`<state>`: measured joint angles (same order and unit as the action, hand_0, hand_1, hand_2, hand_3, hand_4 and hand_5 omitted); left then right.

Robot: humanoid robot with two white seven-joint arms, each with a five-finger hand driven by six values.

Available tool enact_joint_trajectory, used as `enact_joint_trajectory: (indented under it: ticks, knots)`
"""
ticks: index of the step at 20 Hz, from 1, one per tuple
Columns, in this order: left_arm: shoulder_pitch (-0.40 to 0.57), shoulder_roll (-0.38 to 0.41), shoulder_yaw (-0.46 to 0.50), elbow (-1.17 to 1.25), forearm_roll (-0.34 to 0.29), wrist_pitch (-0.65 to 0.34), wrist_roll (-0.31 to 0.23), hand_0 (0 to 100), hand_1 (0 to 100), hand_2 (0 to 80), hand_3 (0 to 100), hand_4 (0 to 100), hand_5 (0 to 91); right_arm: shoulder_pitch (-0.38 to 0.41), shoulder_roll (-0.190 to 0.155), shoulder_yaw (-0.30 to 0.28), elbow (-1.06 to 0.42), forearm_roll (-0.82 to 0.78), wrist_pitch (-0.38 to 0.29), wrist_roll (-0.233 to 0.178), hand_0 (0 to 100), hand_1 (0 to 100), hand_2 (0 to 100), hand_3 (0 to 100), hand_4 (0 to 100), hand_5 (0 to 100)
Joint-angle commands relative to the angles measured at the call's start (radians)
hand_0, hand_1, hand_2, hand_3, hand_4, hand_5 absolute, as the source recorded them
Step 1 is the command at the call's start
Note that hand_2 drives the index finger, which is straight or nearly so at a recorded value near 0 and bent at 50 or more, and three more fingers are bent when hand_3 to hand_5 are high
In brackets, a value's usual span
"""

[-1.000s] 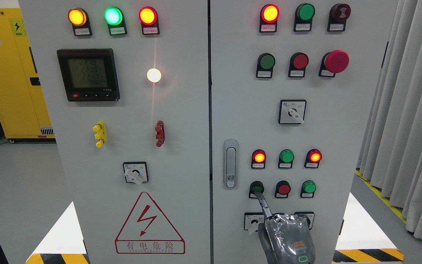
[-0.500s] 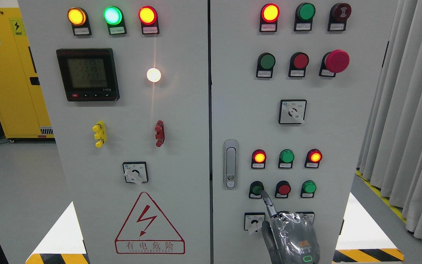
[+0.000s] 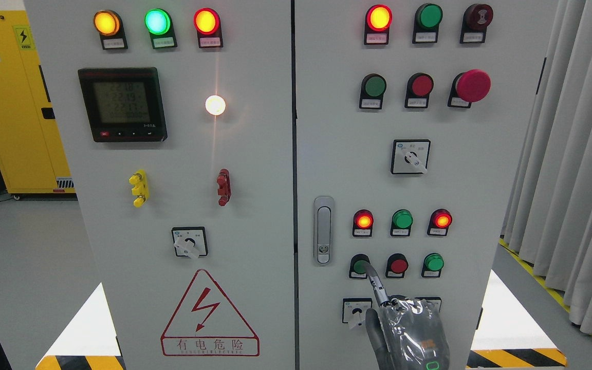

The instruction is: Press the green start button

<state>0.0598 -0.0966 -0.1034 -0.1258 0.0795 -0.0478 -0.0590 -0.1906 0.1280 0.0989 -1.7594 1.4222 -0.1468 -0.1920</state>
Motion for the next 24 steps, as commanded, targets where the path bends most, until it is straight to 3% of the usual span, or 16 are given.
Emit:
enact_joint_trajectory:
  ticks: [1, 4, 7, 12, 17, 18, 19, 20, 21, 22, 23, 24]
  knots:
    - [0.000, 0.000, 0.001, 0.000, 0.000, 0.000, -0.001, 12, 56, 0.0, 0, 0, 0.0, 0.019, 0.001, 0.031, -0.058, -0.003, 0.000, -0.012, 79, 96, 0, 100, 98, 100]
    - [0.000, 0.000, -0.001, 0.000, 0.000, 0.000, -0.001, 12, 56, 0.0, 0, 0, 0.0, 0.042, 0.016, 0.053, -0.086, -0.035, 0.000, -0.012, 80, 96, 0, 100, 98, 100]
    - [0.000, 0.000, 0.001, 0.000, 0.000, 0.000, 0.001, 12, 56, 0.0, 0, 0, 0.0, 0.069, 0.016, 0.103, -0.109, -0.242, 0.007, -0.004, 81, 95, 0, 99, 99, 100]
    - [0.000, 0.000, 0.001, 0.000, 0.000, 0.000, 0.001, 12, 56, 0.0, 0, 0, 0.0, 0.092, 0.016, 0.111, -0.129, -0.484, -0.005, 0.000, 80, 89, 2, 95, 97, 100]
    - [0.000, 0.000, -0.001, 0.000, 0.000, 0.000, -0.001, 12, 56, 0.0, 0, 0, 0.0, 0.200, 0.013, 0.149, -0.251, -0.807, -0.002, 0.084, 82, 88, 8, 86, 90, 97]
    - [0.000, 0.000, 0.001, 0.000, 0.000, 0.000, -0.001, 12, 56, 0.0, 0, 0, 0.0, 0.224, 0.013, 0.160, -0.267, -0.860, -0.002, 0.088, 83, 88, 8, 82, 87, 90]
    - [0.000, 0.000, -0.001, 0.000, 0.000, 0.000, -0.001, 12, 56, 0.0, 0, 0, 0.0, 0.241, 0.012, 0.162, -0.275, -0.903, -0.002, 0.086, 80, 86, 7, 69, 73, 79]
    - [0.000, 0.000, -0.001, 0.000, 0.000, 0.000, -0.001, 12, 56, 0.0, 0, 0, 0.0, 0.252, 0.012, 0.163, -0.281, -0.936, -0.003, 0.086, 80, 85, 6, 64, 68, 74]
    - [0.000, 0.000, -0.001, 0.000, 0.000, 0.000, 0.001, 12, 56, 0.0, 0, 0, 0.0, 0.261, 0.012, 0.163, -0.284, -0.966, -0.007, 0.083, 80, 82, 0, 43, 48, 53]
    - [0.000, 0.000, -0.001, 0.000, 0.000, 0.000, 0.001, 12, 56, 0.0, 0, 0, 0.0, 0.275, 0.012, 0.162, -0.287, -0.998, -0.008, 0.083, 79, 81, 0, 33, 35, 37]
    - [0.000, 0.000, 0.001, 0.000, -0.001, 0.000, -0.001, 12, 56, 0.0, 0, 0, 0.0, 0.290, 0.010, 0.162, -0.299, -1.037, -0.008, 0.083, 80, 80, 0, 24, 27, 28]
    - [0.000, 0.000, 0.001, 0.000, 0.000, 0.000, -0.001, 12, 56, 0.0, 0, 0, 0.0, 0.301, 0.010, 0.162, -0.304, -1.071, -0.010, 0.083, 81, 78, 0, 11, 14, 15]
